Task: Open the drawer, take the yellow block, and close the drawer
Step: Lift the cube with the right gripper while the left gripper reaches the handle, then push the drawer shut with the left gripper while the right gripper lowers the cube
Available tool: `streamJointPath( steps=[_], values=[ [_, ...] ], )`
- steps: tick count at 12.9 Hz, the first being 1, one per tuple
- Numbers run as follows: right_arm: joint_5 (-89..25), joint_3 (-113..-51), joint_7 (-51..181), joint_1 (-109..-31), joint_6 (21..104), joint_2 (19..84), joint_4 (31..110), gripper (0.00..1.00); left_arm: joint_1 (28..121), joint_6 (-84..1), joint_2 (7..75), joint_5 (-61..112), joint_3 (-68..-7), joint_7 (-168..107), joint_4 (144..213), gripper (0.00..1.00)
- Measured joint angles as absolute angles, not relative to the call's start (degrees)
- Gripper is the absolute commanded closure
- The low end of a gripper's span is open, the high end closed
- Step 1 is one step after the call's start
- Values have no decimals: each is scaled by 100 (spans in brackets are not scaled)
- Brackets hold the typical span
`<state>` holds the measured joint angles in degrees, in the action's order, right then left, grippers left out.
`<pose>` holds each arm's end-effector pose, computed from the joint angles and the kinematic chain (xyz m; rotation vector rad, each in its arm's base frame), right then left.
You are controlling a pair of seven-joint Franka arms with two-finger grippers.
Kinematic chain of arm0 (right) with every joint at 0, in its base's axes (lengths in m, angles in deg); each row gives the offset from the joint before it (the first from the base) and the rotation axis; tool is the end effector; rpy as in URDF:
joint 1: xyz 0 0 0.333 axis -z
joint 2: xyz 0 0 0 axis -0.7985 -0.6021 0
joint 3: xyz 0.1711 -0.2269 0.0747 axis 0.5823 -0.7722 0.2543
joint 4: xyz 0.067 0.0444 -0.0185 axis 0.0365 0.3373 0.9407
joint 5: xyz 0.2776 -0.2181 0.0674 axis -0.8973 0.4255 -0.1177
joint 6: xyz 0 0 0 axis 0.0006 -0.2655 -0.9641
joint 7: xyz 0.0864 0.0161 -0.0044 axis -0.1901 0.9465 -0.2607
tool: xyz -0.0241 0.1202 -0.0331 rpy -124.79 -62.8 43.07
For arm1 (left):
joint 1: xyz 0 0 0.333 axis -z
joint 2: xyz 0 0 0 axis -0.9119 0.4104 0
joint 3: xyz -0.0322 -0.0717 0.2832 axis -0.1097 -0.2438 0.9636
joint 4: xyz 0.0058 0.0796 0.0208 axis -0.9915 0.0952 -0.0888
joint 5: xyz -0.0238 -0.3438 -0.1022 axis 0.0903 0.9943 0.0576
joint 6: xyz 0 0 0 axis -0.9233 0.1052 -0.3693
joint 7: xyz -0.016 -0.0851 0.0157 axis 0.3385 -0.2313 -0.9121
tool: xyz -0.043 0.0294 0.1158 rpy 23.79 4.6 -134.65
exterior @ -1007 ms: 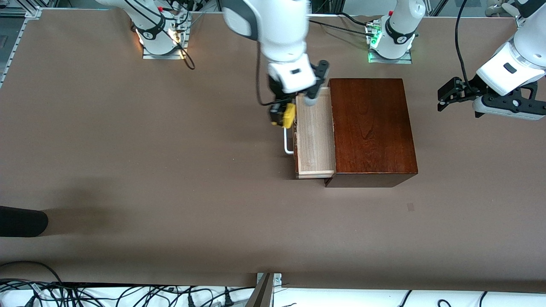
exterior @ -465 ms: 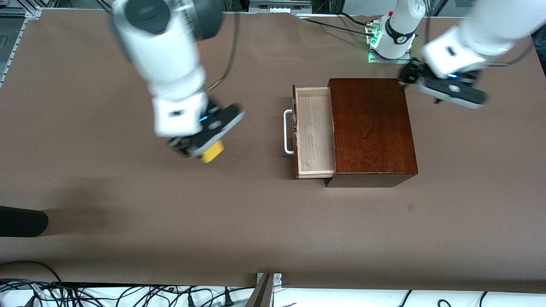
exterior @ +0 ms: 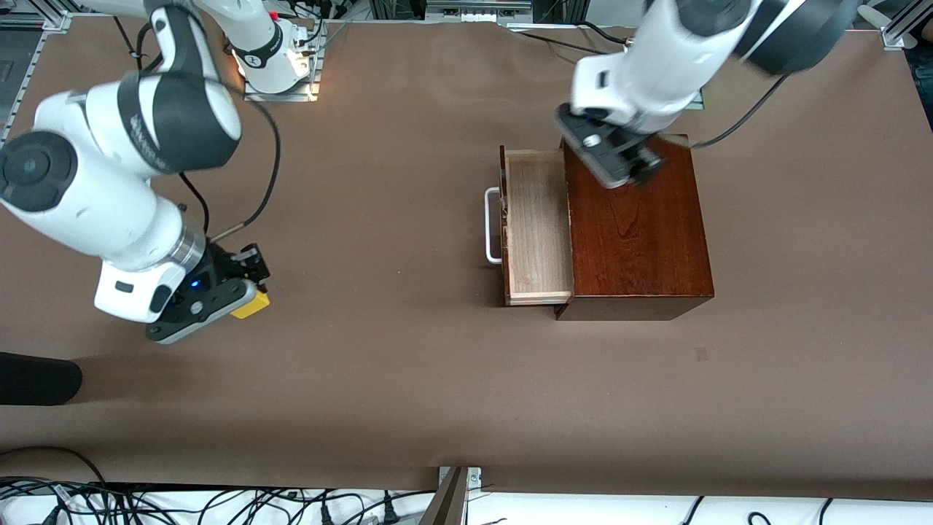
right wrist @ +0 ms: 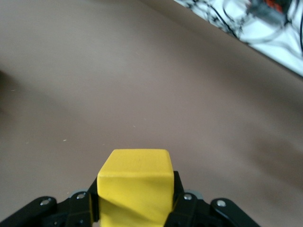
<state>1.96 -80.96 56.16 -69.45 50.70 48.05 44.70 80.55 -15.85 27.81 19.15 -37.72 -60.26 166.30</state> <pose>0.6440 0.1531 0.4552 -3.0471 -0.7023 -0.0946 0.4808 -0.3029 0.4907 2.6789 -1.4245 -0.2280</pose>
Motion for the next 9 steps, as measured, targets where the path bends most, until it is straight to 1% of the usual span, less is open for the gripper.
streamJointPath(
  steps=[2,4,6,9],
  values=[
    [193,-8105,5892,-6736,5720,5274,5776,100,8301,-1940,3613,1915,-3848,-6558,16100,0],
    [193,-8112,6061,-6605,6388,5657,6928,100,8544,-2027,4288,1941,-3892,-7125,15685,0],
    [193,-8114,6223,-6531,7201,5864,7926,100,8749,-2186,4697,2083,-3920,-7512,15507,0],
    [193,-8110,6442,-6514,8780,5920,9242,100,9179,-2884,4975,2082,-3932,-7917,15463,0]
  ],
)
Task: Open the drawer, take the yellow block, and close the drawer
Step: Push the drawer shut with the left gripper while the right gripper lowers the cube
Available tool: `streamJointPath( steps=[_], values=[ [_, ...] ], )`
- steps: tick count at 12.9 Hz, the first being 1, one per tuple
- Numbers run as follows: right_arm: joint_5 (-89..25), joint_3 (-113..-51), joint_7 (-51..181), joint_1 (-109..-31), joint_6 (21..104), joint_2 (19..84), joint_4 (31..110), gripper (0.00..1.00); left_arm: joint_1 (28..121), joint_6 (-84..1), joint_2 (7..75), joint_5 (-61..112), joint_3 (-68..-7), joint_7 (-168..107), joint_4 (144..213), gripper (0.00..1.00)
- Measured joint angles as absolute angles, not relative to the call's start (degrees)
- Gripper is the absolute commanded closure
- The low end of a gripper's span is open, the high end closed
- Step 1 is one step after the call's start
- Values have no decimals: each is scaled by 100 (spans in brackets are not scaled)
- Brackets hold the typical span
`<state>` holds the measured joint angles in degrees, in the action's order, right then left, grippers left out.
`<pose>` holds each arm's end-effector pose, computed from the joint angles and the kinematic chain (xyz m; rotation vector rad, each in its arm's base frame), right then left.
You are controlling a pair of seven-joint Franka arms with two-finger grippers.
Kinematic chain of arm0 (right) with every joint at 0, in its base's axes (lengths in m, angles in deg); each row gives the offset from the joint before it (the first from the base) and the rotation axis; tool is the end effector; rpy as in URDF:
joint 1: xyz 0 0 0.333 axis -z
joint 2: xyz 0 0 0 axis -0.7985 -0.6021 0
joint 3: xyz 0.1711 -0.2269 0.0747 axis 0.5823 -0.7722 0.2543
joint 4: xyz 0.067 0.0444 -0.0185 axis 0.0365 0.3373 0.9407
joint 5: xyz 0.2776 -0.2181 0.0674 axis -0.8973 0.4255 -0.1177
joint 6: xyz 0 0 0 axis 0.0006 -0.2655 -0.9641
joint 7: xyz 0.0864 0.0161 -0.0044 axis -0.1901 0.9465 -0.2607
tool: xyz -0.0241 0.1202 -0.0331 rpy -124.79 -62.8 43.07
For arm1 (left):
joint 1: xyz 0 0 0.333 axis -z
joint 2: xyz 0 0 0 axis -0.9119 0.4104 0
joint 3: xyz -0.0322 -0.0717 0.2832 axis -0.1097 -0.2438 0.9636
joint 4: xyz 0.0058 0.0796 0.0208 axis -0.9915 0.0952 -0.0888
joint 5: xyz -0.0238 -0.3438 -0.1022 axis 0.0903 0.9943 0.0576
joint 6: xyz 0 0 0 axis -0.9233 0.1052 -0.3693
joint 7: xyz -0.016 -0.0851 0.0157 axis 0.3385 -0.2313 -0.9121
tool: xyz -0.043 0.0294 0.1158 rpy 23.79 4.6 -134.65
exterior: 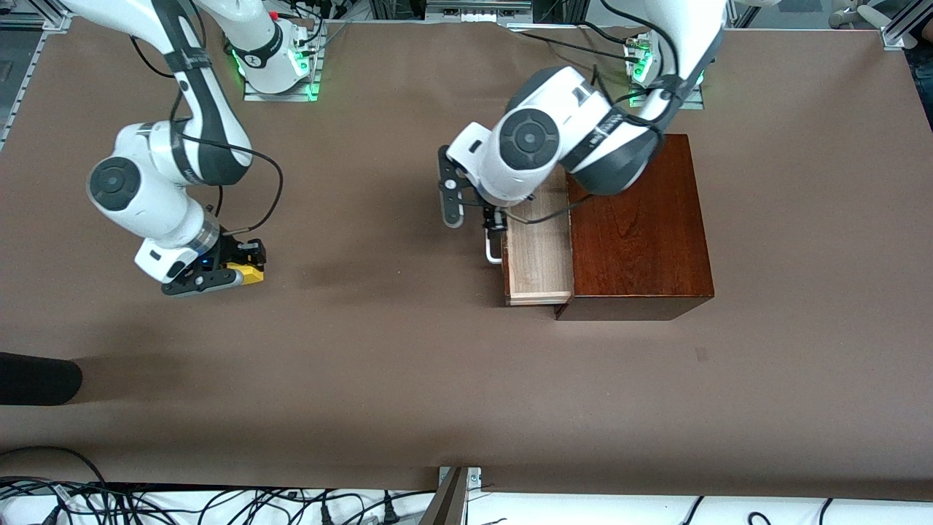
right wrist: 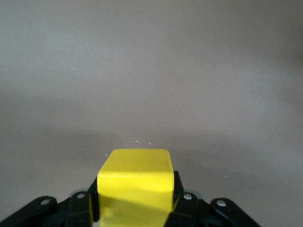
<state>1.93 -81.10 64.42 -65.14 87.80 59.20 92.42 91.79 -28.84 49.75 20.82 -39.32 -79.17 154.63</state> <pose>0.5519 0.0749 0.2742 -3.1116 -0.3089 -0.1083 0.4878 -0.4506 0.3704 2.1360 -1.9265 -0.1142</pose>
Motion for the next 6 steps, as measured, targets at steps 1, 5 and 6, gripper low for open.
streamJointPath(
  steps=[1,5,6],
  values=[
    [193,-8107,6497,-6514,9239,5919,9587,100,9297,-2972,5072,1976,-3931,-8038,15466,0],
    [193,-8103,6710,-6514,9719,5899,10196,100,9721,-2996,5408,1230,-3932,-8418,15574,0],
    [193,-8100,6786,-6514,9720,5878,10246,100,9774,-3027,5468,1052,-3928,-8426,15643,0]
  ],
)
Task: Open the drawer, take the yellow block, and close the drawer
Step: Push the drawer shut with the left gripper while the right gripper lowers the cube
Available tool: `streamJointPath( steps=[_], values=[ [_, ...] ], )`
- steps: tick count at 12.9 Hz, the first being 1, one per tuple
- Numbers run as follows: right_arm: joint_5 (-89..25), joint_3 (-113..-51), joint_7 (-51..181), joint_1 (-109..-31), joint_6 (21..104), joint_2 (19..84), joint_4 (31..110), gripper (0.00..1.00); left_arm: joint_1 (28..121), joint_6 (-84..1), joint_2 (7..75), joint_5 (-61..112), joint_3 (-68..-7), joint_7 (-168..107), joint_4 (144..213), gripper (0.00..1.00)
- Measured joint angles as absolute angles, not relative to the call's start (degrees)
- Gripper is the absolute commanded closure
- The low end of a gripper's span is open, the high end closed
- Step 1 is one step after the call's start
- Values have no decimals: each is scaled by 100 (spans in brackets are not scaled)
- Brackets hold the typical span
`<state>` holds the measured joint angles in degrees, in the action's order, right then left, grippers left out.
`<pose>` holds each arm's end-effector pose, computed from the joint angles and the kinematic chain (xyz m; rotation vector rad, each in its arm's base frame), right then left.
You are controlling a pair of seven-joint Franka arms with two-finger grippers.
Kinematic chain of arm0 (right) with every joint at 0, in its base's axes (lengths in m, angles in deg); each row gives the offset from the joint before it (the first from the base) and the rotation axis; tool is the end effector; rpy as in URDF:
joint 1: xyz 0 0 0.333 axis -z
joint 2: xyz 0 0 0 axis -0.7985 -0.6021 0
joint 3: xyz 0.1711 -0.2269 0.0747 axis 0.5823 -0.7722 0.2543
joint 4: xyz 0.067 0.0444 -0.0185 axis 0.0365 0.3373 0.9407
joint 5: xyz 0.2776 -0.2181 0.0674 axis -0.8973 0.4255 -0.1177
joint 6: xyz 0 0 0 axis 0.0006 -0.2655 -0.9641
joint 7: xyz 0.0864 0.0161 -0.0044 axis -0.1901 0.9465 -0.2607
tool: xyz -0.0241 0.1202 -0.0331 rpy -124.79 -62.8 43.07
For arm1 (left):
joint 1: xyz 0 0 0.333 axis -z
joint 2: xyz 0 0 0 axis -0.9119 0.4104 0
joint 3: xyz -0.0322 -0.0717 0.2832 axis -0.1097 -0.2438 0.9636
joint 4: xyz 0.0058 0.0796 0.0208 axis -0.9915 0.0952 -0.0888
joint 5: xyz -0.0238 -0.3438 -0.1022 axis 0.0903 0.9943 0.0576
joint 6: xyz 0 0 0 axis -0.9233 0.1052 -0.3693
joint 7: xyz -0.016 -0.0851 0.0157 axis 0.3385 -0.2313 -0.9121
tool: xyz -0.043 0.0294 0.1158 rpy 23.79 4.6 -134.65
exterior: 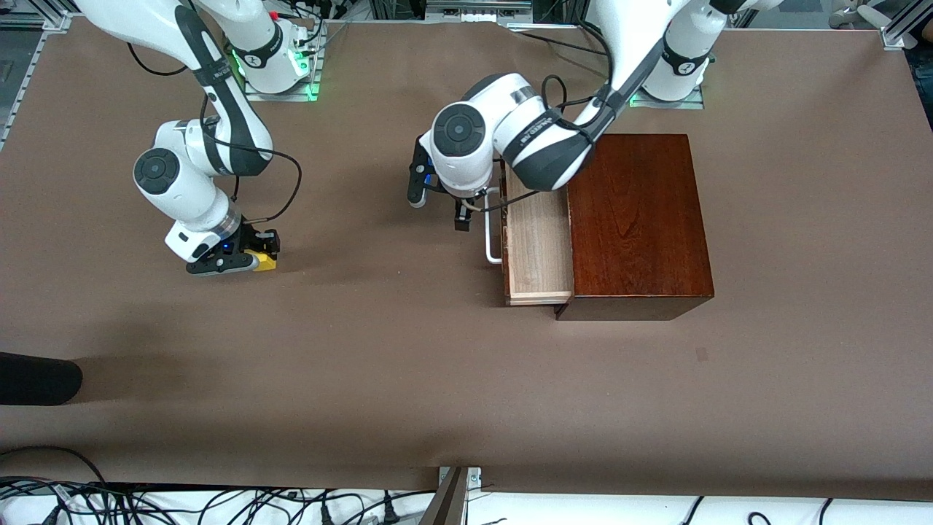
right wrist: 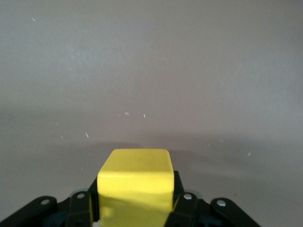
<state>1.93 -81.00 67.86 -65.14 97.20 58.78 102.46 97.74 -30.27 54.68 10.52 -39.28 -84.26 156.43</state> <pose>0.5112 0.0678 0.2201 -3.1266 -0.2103 -0.0795 0.4486 -0.4866 0.3007 1.9776 -2.2771 -0.2453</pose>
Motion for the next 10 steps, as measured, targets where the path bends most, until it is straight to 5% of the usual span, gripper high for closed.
streamJointPath(
  steps=[5,6,8,10],
  values=[
    [193,-8091,6827,-6514,10018,5714,10532,100,9784,-3125,5678,550,-3903,-8475,15774,0],
    [193,-8087,6828,-6514,10059,5677,10549,80,9783,-3128,5679,549,-3906,-8473,15803,0],
    [193,-8087,6832,-6514,10090,5638,10554,0,9779,-3122,5681,549,-3906,-8462,15814,0],
    [193,-8086,6834,-6514,10117,5648,10549,0,9772,-3047,5681,545,-3908,-8438,15803,0]
  ],
)
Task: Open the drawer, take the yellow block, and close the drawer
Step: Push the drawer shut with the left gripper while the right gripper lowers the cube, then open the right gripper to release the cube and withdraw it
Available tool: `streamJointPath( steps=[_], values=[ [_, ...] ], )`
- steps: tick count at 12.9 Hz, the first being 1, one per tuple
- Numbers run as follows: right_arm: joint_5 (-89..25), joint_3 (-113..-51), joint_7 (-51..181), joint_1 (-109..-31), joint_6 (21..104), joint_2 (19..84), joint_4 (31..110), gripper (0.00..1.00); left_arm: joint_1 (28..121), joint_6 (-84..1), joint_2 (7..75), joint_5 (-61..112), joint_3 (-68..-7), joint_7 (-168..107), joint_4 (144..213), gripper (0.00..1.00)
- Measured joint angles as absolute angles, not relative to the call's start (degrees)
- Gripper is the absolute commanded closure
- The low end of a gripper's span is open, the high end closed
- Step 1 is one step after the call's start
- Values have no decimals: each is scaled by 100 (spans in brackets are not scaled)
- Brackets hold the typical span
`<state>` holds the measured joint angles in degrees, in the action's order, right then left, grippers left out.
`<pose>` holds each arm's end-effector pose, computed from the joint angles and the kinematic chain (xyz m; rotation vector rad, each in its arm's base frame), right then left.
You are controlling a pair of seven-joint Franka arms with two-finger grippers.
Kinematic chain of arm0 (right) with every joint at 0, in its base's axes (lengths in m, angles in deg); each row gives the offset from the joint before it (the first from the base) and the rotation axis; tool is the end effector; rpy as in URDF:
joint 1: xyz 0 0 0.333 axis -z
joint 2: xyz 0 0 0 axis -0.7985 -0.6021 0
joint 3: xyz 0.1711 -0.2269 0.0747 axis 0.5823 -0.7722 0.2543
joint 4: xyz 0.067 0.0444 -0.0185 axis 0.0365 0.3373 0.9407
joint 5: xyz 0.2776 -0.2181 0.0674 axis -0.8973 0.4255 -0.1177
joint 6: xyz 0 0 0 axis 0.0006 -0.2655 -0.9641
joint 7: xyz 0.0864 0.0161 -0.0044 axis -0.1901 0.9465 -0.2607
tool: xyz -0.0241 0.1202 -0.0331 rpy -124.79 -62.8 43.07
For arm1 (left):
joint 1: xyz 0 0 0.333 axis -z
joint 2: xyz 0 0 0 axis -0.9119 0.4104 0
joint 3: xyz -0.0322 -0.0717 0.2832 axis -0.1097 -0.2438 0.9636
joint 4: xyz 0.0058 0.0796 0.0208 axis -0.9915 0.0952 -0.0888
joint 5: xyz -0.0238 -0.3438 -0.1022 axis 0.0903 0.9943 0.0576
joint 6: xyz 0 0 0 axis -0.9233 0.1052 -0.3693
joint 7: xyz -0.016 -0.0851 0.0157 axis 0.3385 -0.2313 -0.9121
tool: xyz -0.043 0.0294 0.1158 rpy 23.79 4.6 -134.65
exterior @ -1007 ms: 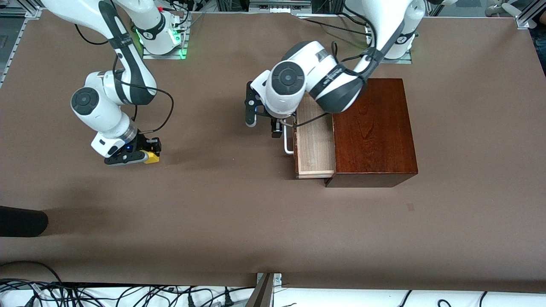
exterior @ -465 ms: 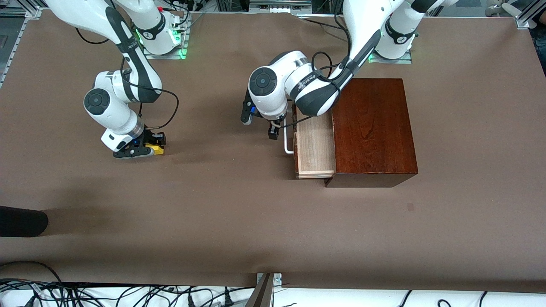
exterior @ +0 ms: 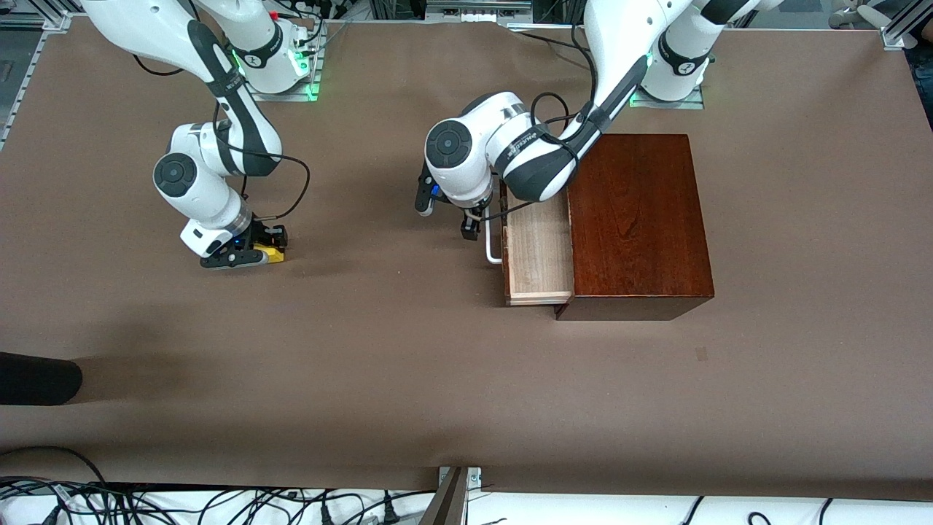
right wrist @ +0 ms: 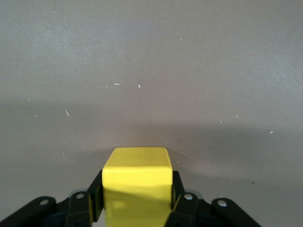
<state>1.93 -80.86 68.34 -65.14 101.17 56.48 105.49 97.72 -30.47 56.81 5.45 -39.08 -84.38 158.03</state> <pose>0.4944 0.0656 0.1882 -3.1348 -0.1993 -0.0430 0.4495 -0.4761 0.2649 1.9779 -2.3609 -0.3366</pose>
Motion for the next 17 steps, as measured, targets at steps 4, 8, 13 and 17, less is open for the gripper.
streamJointPath(
  steps=[4,8,13,17],
  values=[
    [193,-8085,6835,-6514,10062,6045,10385,0,9565,-2396,5629,511,-3890,-8438,15793,0],
    [193,-8087,6834,-6510,8035,6819,9260,0,9436,-1836,5555,201,-3864,-8438,15807,0],
    [190,-8086,6823,-6515,5240,7002,7151,0,9246,-1587,5493,-35,-3801,-8469,15812,0],
    [192,-8115,6650,-6515,3856,7141,6180,0,9243,-1477,5450,-60,-3735,-8469,15815,0]
  ],
)
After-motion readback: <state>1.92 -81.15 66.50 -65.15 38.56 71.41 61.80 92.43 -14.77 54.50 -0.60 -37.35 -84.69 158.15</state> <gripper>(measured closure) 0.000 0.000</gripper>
